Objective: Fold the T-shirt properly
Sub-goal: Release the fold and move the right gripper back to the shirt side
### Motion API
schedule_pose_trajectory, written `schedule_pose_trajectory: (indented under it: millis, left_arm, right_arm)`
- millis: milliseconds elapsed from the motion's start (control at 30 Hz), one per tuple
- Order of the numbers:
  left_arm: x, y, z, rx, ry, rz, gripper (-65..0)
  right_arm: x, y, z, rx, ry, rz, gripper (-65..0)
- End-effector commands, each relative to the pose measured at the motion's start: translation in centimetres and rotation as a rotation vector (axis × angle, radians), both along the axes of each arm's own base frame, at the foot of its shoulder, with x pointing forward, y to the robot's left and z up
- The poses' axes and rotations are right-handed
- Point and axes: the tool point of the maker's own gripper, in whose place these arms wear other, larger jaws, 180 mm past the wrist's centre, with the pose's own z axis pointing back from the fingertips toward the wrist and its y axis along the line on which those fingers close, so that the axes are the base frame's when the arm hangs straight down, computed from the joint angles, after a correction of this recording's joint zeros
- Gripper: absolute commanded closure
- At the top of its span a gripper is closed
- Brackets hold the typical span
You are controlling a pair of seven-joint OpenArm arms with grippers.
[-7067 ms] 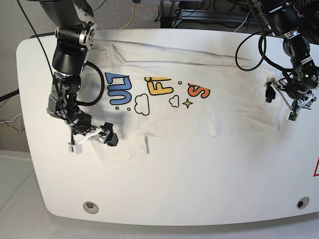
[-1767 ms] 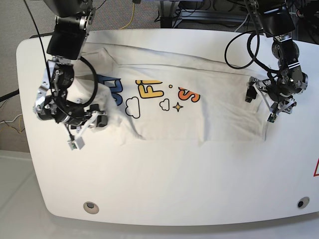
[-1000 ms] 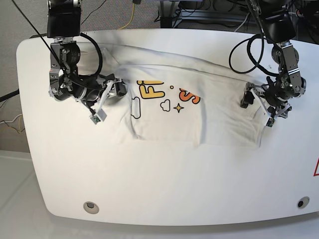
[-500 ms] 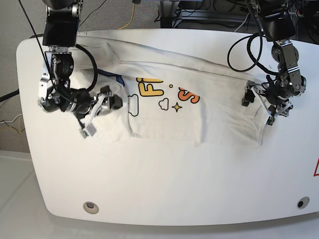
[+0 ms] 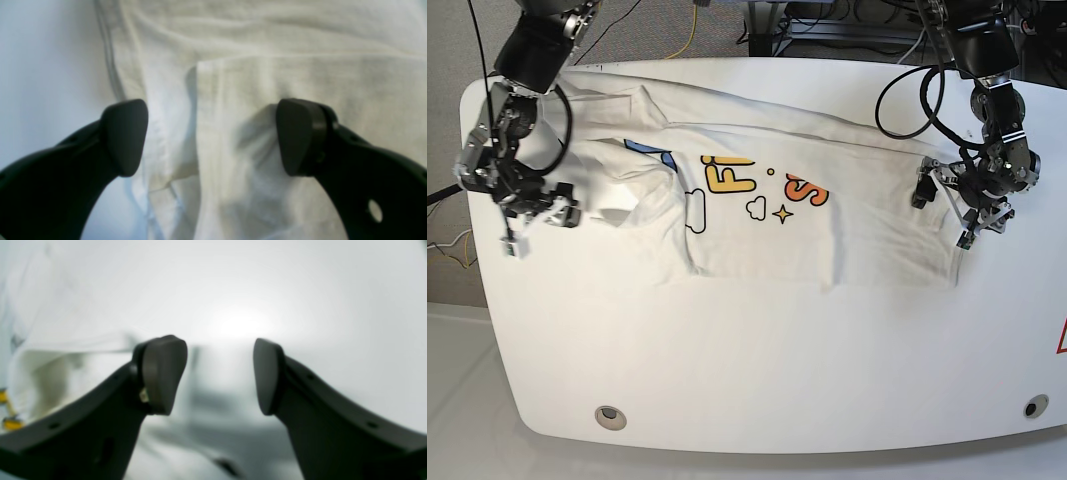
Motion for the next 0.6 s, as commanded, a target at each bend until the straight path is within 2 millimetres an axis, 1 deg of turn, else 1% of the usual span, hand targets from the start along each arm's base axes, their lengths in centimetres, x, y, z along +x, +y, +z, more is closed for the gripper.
schedule_pose_trajectory:
  millis: [0, 100, 133, 200, 267, 400, 567]
  left_arm:
    - [0.4, 0.8, 0.7, 0.005, -0.02, 0.004, -56.8]
    - [0.4, 1.1, 0.8, 0.01, -0.019, 0.006, -56.9]
    - [0.6, -0.3, 0.6, -0.018, -0.022, -0.005, -57.3]
    - [1.4, -0.5, 1.1, -0.015, -0.037, -0.013, -57.5]
    - [1.7, -0.9, 1.1, -0.014, -0.036, -0.027, -57.5]
    - [1.8, -1.5, 1.1, -0.012, -0.037, -0.046, -57.5]
    - [1.9, -1.4, 1.2, -0.011, -0.04, -0.044, -57.5]
  right_arm:
    - [1.9, 1.6, 2.1, 0.033, -0.097, 0.043, -35.7]
    - [1.8, 2.3, 1.6, 0.05, -0.087, 0.054, -36.0]
    - [1.0, 6.4, -0.2, 0.146, -0.046, 0.104, -35.3]
    - [1.0, 6.9, -0.3, 0.159, -0.047, 0.103, -35.3]
    - [1.0, 6.9, -0.2, 0.161, -0.049, 0.102, -35.3]
    - [1.1, 7.2, -0.1, 0.164, -0.039, 0.11, -35.3]
    - [1.5, 7.2, 0.3, 0.163, -0.036, 0.119, -35.1]
